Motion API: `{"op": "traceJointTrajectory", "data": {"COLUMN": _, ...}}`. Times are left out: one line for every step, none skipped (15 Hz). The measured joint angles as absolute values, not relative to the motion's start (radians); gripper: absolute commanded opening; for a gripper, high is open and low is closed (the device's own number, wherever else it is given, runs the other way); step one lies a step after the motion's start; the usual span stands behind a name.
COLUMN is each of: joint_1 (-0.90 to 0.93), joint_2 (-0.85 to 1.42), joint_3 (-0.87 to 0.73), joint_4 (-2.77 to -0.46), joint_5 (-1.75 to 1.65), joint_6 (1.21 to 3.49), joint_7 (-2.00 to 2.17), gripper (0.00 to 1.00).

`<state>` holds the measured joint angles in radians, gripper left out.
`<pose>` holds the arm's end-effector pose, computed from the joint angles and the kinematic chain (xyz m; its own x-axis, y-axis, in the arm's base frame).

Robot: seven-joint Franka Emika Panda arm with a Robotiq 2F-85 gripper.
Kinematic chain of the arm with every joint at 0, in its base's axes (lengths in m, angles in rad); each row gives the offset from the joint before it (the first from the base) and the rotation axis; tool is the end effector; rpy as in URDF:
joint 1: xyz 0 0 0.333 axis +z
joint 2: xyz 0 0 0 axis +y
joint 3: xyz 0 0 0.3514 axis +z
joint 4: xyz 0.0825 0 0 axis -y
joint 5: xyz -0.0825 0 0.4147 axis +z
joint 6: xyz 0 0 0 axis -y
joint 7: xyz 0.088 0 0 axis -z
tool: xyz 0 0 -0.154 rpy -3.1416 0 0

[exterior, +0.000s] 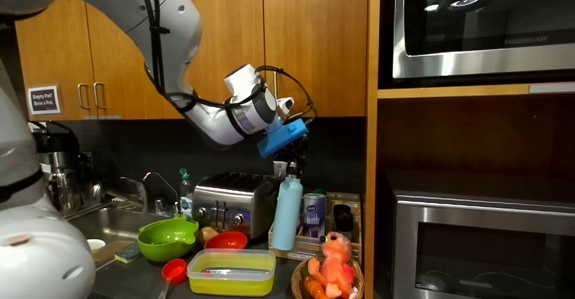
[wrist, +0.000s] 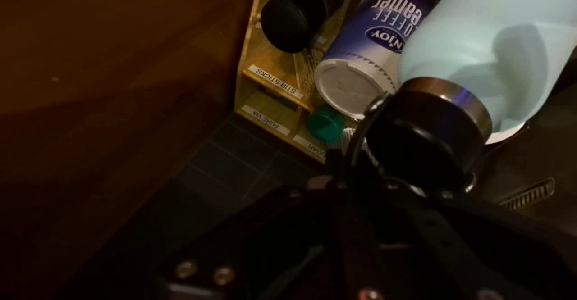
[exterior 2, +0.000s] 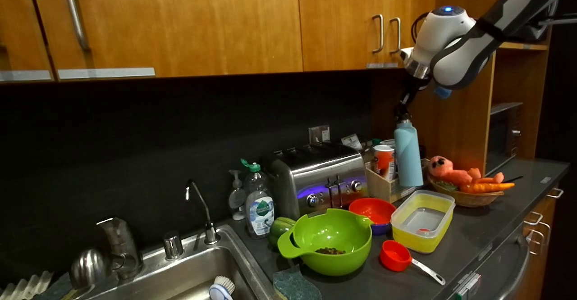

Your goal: Move the blue bottle to the right

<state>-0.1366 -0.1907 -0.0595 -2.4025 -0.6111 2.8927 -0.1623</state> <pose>0.5508 -0.0823 0.4408 0.7275 0.5458 0.4156 0.2985 -0.7973 0.5246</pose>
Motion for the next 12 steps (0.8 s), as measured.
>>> {"op": "traceJointTrajectory", "data": {"joint_1": -0.138, "joint_2": -0.201, "joint_3": -0.057, "joint_4": -2.404, "joint_5": -0.625, "joint_6": 2.889, "joint_7": -0.148, "gripper": 0.02}}
{"op": "traceJointTrajectory", "data": {"joint_1": -0.139, "joint_2": -0.212, "joint_3": -0.055, "joint_4": -2.407, "joint_5": -0.634, "joint_6": 2.883, "joint_7": -0.137, "gripper": 0.02}}
{"op": "traceJointTrajectory", "data": {"joint_1": -0.14, "joint_2": -0.226, "joint_3": -0.053, "joint_4": -2.411, "joint_5": -0.638, "joint_6": 2.876, "joint_7": -0.123, "gripper": 0.02}}
{"op": "traceJointTrajectory", "data": {"joint_1": -0.14, "joint_2": -0.242, "joint_3": -0.05, "joint_4": -2.417, "joint_5": -0.639, "joint_6": 2.866, "joint_7": -0.109, "gripper": 0.02}}
{"op": "traceJointTrajectory", "data": {"joint_1": -0.142, "joint_2": -0.262, "joint_3": -0.046, "joint_4": -2.425, "joint_5": -0.639, "joint_6": 2.854, "joint_7": -0.091, "gripper": 0.02}}
{"op": "traceJointTrajectory", "data": {"joint_1": -0.144, "joint_2": -0.284, "joint_3": -0.041, "joint_4": -2.433, "joint_5": -0.64, "joint_6": 2.84, "joint_7": -0.069, "gripper": 0.02}}
{"op": "traceJointTrajectory", "data": {"joint_1": -0.148, "joint_2": -0.308, "joint_3": -0.034, "joint_4": -2.443, "joint_5": -0.645, "joint_6": 2.824, "joint_7": -0.043, "gripper": 0.02}}
{"op": "traceJointTrajectory", "data": {"joint_1": -0.155, "joint_2": -0.332, "joint_3": -0.025, "joint_4": -2.453, "joint_5": -0.652, "joint_6": 2.809, "joint_7": -0.015, "gripper": 0.02}}
{"op": "traceJointTrajectory", "data": {"joint_1": -0.163, "joint_2": -0.357, "joint_3": -0.015, "joint_4": -2.464, "joint_5": -0.665, "joint_6": 2.796, "joint_7": 0.015, "gripper": 0.02}}
{"op": "traceJointTrajectory", "data": {"joint_1": -0.172, "joint_2": -0.381, "joint_3": -0.004, "joint_4": -2.474, "joint_5": -0.678, "joint_6": 2.783, "joint_7": 0.043, "gripper": 0.02}}
{"op": "traceJointTrajectory", "data": {"joint_1": -0.181, "joint_2": -0.404, "joint_3": 0.007, "joint_4": -2.484, "joint_5": -0.691, "joint_6": 2.773, "joint_7": 0.072, "gripper": 0.02}}
{"op": "traceJointTrajectory", "data": {"joint_1": -0.189, "joint_2": -0.423, "joint_3": 0.018, "joint_4": -2.493, "joint_5": -0.704, "joint_6": 2.764, "joint_7": 0.097, "gripper": 0.02}}
